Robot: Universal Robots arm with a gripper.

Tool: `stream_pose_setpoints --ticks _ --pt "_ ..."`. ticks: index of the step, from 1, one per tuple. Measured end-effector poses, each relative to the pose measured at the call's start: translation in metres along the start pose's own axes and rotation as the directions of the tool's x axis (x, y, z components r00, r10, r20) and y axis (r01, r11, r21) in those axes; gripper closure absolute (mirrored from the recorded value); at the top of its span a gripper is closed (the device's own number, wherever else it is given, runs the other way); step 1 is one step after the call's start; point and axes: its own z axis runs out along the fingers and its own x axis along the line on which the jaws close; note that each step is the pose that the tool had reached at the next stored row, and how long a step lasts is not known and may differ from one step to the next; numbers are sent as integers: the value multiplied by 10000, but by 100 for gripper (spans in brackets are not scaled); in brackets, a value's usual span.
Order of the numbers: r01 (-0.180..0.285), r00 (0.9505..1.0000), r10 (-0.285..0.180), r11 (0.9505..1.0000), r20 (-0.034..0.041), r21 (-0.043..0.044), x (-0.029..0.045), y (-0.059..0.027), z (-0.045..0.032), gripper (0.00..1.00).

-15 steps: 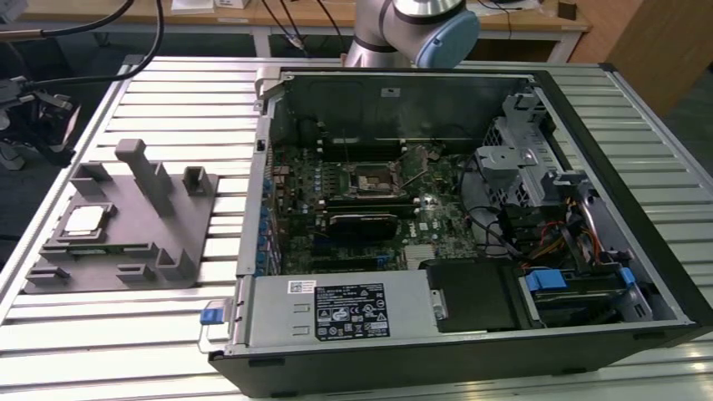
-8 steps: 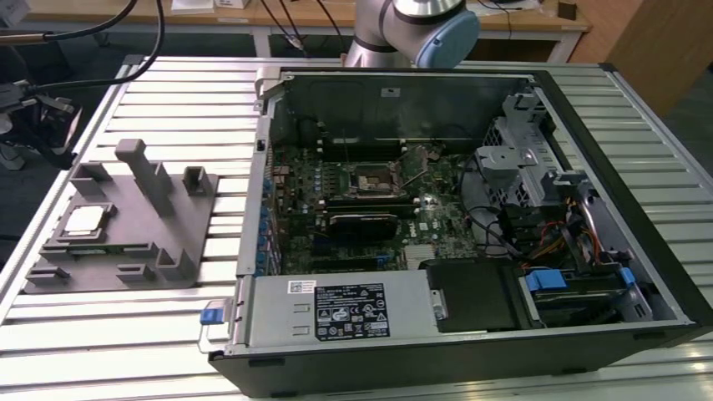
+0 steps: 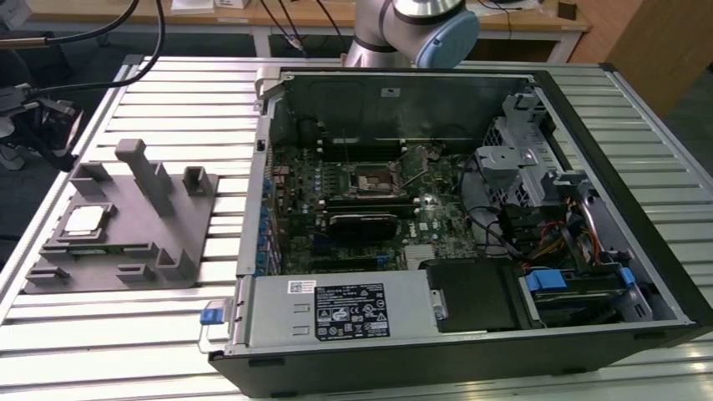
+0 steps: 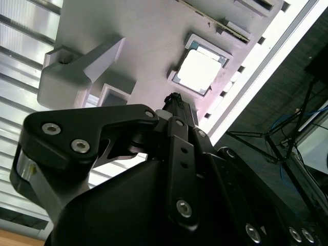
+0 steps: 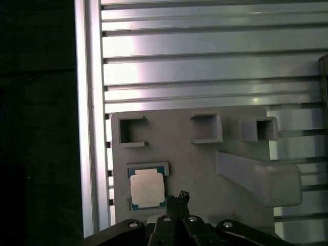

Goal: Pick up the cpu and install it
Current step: 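Pick up the cpu and move it towards the insertion slot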

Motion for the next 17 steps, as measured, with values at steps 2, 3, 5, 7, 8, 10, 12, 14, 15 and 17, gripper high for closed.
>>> stream_pose_setpoints --ticks 2,3,5,7,8,10,12,14,15,17 --pt "0 10000 0 10000 0 0 0 -1 10 89" --pt "0 10000 0 10000 0 0 1 -1 16 89" --pt "0 10000 0 10000 0 0 1 -2 29 89" --pt "0 10000 0 10000 -1 2 2 -3 43 89" --pt "0 10000 0 10000 -1 2 3 -3 50 89" --pt "0 10000 0 10000 -1 3 5 -4 66 89" --pt "0 10000 0 10000 -2 4 12 -6 81 89" --pt "0 10000 0 10000 -1 3 18 -7 95 89" --pt "0 10000 0 10000 0 3 21 -8 102 89" --pt "0 10000 0 10000 0 2 26 -9 116 89"
